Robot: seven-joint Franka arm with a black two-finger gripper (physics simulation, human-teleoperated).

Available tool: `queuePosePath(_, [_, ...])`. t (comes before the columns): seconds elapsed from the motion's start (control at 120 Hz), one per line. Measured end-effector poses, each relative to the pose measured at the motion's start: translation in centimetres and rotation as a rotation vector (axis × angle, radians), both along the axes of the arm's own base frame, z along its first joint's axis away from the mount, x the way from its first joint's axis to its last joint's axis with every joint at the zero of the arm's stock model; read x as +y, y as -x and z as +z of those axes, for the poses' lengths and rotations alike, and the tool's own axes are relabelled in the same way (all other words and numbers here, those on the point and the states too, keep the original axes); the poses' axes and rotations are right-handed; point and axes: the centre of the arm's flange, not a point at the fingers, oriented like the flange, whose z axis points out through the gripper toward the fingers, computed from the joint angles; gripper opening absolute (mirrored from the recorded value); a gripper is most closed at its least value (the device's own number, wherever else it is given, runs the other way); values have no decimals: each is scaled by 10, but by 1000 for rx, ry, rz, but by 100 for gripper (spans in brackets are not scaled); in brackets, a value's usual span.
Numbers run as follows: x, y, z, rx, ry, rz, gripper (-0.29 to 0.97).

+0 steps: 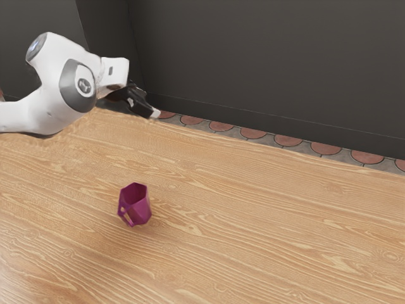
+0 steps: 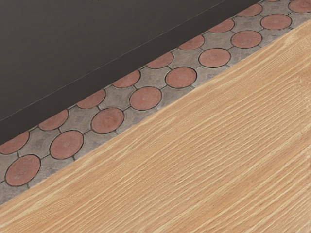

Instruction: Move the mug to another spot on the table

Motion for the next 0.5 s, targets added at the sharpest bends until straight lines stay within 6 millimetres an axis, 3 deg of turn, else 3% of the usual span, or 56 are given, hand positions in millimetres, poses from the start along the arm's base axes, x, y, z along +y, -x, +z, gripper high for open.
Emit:
queuePosePath(0.058, [-15, -19, 40, 53, -65, -88, 66])
queuePosePath(0.108, [-29, -22, 61, 127, -97, -128, 66])
queuePosePath(0.2, [-52, -17, 103, 239, -127, -150, 66])
queuePosePath(0.308, [-67, 3, 168, 313, -149, -126, 66])
queuePosePath(0.383, [-57, 18, 200, 365, -154, -66, 66])
queuePosePath(0.5, [-9, 31, 204, 485, -135, 86, 66])
